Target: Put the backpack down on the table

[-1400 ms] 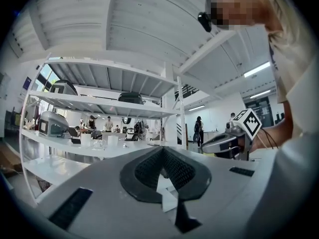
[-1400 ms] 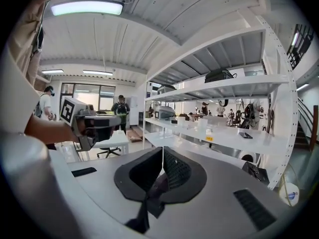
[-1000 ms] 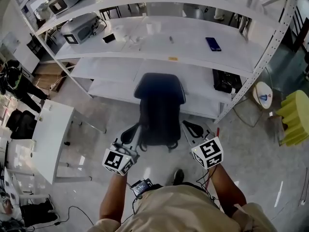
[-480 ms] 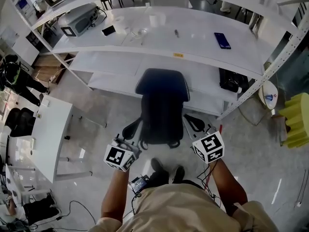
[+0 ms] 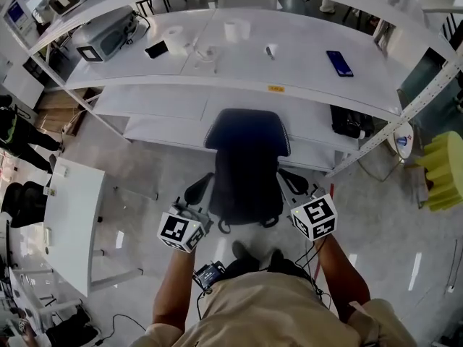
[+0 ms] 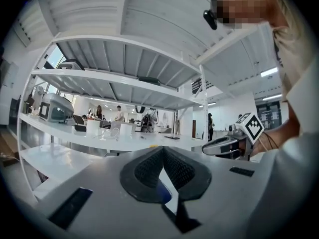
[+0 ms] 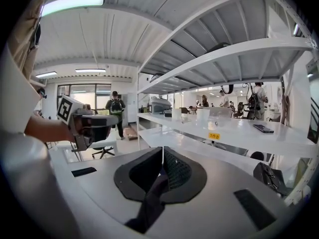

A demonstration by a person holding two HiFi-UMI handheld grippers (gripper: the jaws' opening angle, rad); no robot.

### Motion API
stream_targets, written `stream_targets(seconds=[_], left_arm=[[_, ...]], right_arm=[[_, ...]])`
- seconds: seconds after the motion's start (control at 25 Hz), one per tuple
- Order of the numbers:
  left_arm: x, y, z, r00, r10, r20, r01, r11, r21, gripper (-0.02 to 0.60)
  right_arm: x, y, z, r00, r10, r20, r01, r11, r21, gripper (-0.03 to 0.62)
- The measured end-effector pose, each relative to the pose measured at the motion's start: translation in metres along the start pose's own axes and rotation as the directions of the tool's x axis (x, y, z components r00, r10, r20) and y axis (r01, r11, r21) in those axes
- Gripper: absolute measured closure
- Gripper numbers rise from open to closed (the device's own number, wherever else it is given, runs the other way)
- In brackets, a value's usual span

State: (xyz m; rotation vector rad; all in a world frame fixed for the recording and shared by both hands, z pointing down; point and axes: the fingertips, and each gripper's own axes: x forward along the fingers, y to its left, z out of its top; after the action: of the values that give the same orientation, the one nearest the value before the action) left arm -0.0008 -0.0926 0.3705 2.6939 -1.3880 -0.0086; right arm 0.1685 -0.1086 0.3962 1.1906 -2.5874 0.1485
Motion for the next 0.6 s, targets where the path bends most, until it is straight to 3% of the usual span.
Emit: stream_targets(seconds=[0.6], left_arm=[[0.042,0.066,-0.078,0.995,-0.017,-0.097,0.008,0.995,-0.096,0.568]], right_arm=[[0.084,-0.018,-0.047,0.997,-0.036,-0.062,0.040,0.997,0.072,0.566]])
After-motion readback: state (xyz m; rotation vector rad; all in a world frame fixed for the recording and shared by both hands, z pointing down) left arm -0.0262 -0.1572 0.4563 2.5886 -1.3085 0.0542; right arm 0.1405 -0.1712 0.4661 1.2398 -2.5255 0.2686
